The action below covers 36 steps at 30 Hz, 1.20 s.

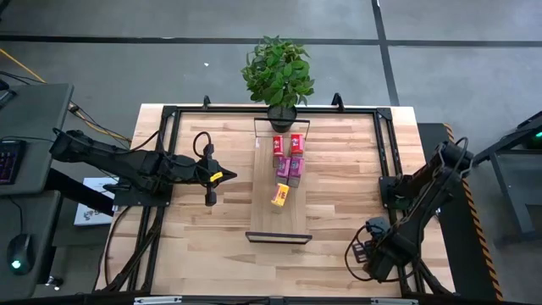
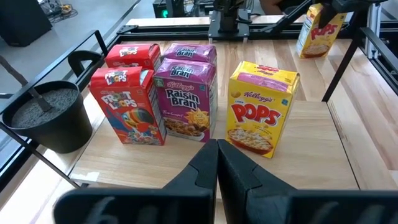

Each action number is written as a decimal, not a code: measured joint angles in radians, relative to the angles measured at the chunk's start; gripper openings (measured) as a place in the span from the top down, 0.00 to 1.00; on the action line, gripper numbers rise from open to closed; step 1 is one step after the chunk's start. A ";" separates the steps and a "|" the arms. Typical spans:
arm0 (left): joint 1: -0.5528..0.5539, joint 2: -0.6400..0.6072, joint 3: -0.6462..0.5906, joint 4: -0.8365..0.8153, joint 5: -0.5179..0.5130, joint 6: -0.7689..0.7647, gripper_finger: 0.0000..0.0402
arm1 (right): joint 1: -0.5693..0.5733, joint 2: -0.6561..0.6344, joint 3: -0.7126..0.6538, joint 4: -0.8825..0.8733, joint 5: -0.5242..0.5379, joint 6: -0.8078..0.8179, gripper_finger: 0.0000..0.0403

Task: Stack cereal on shelf
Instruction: Put the yellow cereal box on the shelf aligned with the other yellow cereal box

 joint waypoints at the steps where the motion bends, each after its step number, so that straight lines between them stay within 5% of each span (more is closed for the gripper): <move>1: 0.000 0.000 0.000 0.000 0.000 0.000 1.00 | 0.000 -0.005 0.006 -0.005 0.003 -0.015 0.72; 5: 0.000 0.000 0.000 0.000 0.000 -0.007 1.00 | -0.020 -0.039 0.089 -0.053 0.119 -0.103 0.75; 9: 0.000 0.000 0.000 0.000 0.000 -0.008 1.00 | -0.075 -0.062 0.231 -0.235 0.374 -0.197 0.73; 12: 0.000 0.000 0.000 0.001 0.000 -0.009 1.00 | -0.167 -0.063 0.318 -0.382 0.442 -0.285 0.72; 24: 0.000 0.000 0.000 0.002 -0.004 -0.037 1.00 | -0.623 -0.045 0.354 -0.080 0.408 -1.079 0.72; 36: 0.000 0.000 0.000 0.004 -0.021 -0.071 1.00 | -0.707 0.039 0.355 0.093 0.166 -1.448 0.72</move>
